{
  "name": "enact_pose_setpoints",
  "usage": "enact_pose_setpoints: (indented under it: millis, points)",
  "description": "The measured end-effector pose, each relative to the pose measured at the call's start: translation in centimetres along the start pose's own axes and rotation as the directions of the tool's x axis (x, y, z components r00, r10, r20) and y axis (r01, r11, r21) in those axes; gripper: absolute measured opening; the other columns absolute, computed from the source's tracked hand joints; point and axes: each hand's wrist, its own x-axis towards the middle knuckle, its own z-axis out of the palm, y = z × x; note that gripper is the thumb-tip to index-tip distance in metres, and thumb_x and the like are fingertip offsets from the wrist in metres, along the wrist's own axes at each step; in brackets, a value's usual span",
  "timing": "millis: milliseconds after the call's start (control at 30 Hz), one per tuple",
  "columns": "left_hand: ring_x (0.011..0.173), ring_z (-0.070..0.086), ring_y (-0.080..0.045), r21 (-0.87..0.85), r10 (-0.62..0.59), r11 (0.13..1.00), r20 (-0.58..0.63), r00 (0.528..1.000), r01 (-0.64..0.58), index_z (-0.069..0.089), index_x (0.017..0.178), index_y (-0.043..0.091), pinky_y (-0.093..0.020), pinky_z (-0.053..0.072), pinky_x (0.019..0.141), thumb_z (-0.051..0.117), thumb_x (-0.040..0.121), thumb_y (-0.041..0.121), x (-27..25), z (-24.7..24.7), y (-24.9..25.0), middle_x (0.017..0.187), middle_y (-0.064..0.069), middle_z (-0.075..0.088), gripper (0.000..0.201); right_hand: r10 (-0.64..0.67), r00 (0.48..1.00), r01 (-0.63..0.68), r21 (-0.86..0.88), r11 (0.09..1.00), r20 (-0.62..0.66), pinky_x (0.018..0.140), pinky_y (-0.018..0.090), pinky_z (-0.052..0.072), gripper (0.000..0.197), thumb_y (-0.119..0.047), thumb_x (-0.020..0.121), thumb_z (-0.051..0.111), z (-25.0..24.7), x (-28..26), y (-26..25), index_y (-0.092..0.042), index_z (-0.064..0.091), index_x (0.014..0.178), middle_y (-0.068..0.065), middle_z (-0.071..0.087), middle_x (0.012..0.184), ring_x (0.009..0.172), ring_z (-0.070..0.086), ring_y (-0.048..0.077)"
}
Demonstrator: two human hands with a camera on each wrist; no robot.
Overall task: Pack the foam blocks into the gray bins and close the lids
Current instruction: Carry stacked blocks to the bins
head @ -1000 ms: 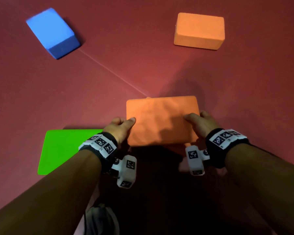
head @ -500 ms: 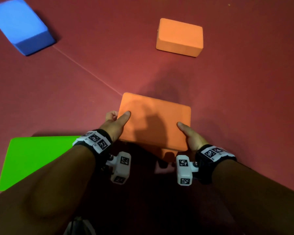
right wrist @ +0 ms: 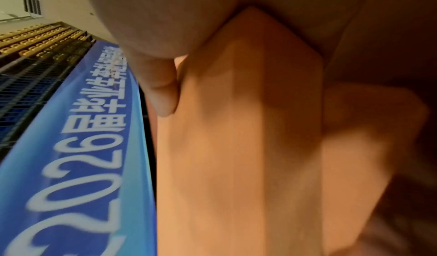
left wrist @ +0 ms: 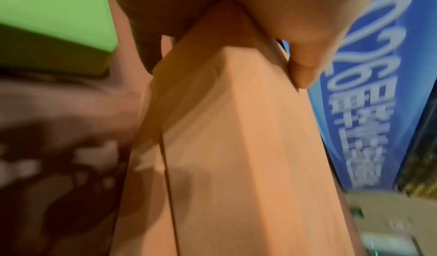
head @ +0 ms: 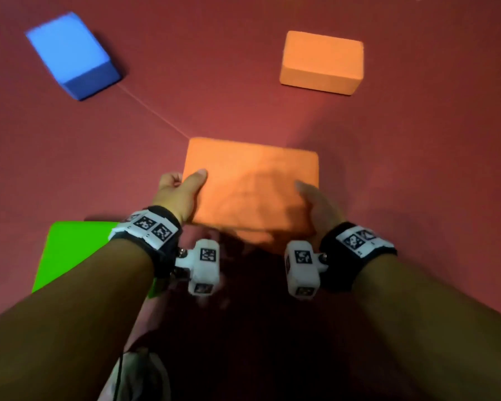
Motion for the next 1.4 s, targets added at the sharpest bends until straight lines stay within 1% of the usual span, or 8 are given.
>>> enact_pose_setpoints:
  millis: [233, 367, 633, 867, 1000, 1100, 1233, 1400]
  points:
    - [0.092, 0.065, -0.026, -0.08, -0.096, 0.994, -0.37, 0.924, 0.071, 0.058, 0.117, 0.021, -0.041, 0.052, 0.089, 0.061, 0.054, 0.072, -3.2, -18.9, -0.1, 0.101, -0.001, 0.066, 0.081, -0.048, 0.939, 0.139, -0.25, 0.958, 0.342, 0.079, 0.039, 0.056, 0.046, -0.058, 0.065, 0.075, 17.2, -4.4, -1.3, -0.019, 0.074, 0.088, 0.003, 0.076, 0.089, 0.079, 0.072, 0.026]
    - [0.081, 0.062, -0.027, -0.128, -0.231, 0.972, -0.388, 0.892, 0.197, 0.057, 0.126, 0.018, -0.032, 0.049, 0.064, 0.064, 0.071, 0.064, -2.8, -25.8, -4.6, 0.112, -0.009, 0.064, 0.071, -0.096, 0.916, 0.258, -0.389, 0.884, 0.389, 0.091, 0.039, 0.053, 0.06, -0.06, 0.071, 0.072, 23.7, -5.7, 3.7, -0.016, 0.068, 0.11, 0.003, 0.074, 0.102, 0.093, 0.069, 0.024]
    - [0.088, 0.062, -0.025, 0.156, -0.458, 0.88, 0.024, 0.889, 0.449, 0.06, 0.107, 0.02, -0.04, 0.05, 0.086, 0.07, 0.06, 0.065, 2.5, -30.7, -7.9, 0.106, -0.006, 0.066, 0.065, -0.163, 0.937, 0.325, -0.601, 0.73, 0.309, 0.094, 0.039, 0.05, 0.066, -0.066, 0.077, 0.065, 25.7, -5.8, 7.6, -0.018, 0.06, 0.122, 0.001, 0.068, 0.114, 0.103, 0.065, 0.021]
    - [0.111, 0.061, -0.021, 0.393, -0.465, 0.856, 0.301, 0.832, 0.337, 0.055, 0.13, 0.029, -0.038, 0.049, 0.083, 0.065, 0.068, 0.073, 4.1, -34.0, -5.2, 0.127, 0.003, 0.061, 0.077, -0.061, 0.968, 0.248, -0.914, 0.32, 0.242, 0.088, 0.03, 0.035, 0.077, -0.067, 0.091, 0.026, 27.6, -8.7, 3.7, -0.005, 0.061, 0.122, 0.007, 0.06, 0.106, 0.112, 0.057, 0.032]
    - [0.107, 0.063, -0.021, 0.2, -0.453, 0.89, 0.295, 0.841, 0.409, 0.068, 0.108, 0.028, -0.051, 0.047, 0.096, 0.07, 0.042, 0.086, 5.5, -34.7, -6.6, 0.113, 0.002, 0.069, 0.088, -0.038, 0.987, 0.144, -0.75, 0.645, 0.157, 0.095, 0.038, 0.046, 0.064, -0.066, 0.086, 0.051, 27.5, -8.1, 3.8, -0.012, 0.067, 0.114, 0.006, 0.067, 0.102, 0.098, 0.064, 0.027]
    - [0.11, 0.064, -0.024, 0.042, -0.465, 0.88, 0.283, 0.839, 0.473, 0.071, 0.109, 0.024, -0.06, 0.045, 0.097, 0.068, 0.03, 0.092, 6.8, -34.6, -9.1, 0.119, 0.002, 0.069, 0.104, 0.082, 0.989, -0.028, -0.389, 0.921, 0.125, 0.071, 0.037, 0.056, 0.063, -0.067, 0.068, 0.069, 27.4, -6.1, 4.3, -0.016, 0.072, 0.105, 0.007, 0.073, 0.09, 0.074, 0.07, 0.025]
    - [0.121, 0.057, -0.024, -0.015, -0.473, 0.859, 0.357, 0.806, 0.511, 0.063, 0.122, 0.026, -0.056, 0.043, 0.101, 0.06, 0.019, 0.097, 6.1, -33.4, -12.4, 0.132, 0.006, 0.061, 0.125, 0.176, 0.949, -0.157, -0.094, 0.983, 0.261, 0.076, 0.037, 0.054, 0.061, -0.07, 0.084, 0.046, 26.9, -4.8, 4.8, -0.021, 0.077, 0.103, 0.009, 0.074, 0.104, 0.087, 0.072, 0.024]
    - [0.076, 0.066, -0.035, -0.245, -0.391, 0.812, 0.447, 0.805, 0.53, 0.067, 0.084, 0.01, -0.045, 0.058, 0.072, 0.069, 0.007, 0.088, 4.1, -30.8, -14.2, 0.098, -0.026, 0.067, 0.11, 0.204, 0.9, -0.23, 0.02, 0.973, 0.386, 0.067, 0.037, 0.059, 0.068, -0.067, 0.091, 0.033, 26.0, -4.3, 6.2, -0.02, 0.081, 0.093, 0.008, 0.075, 0.101, 0.086, 0.073, 0.024]
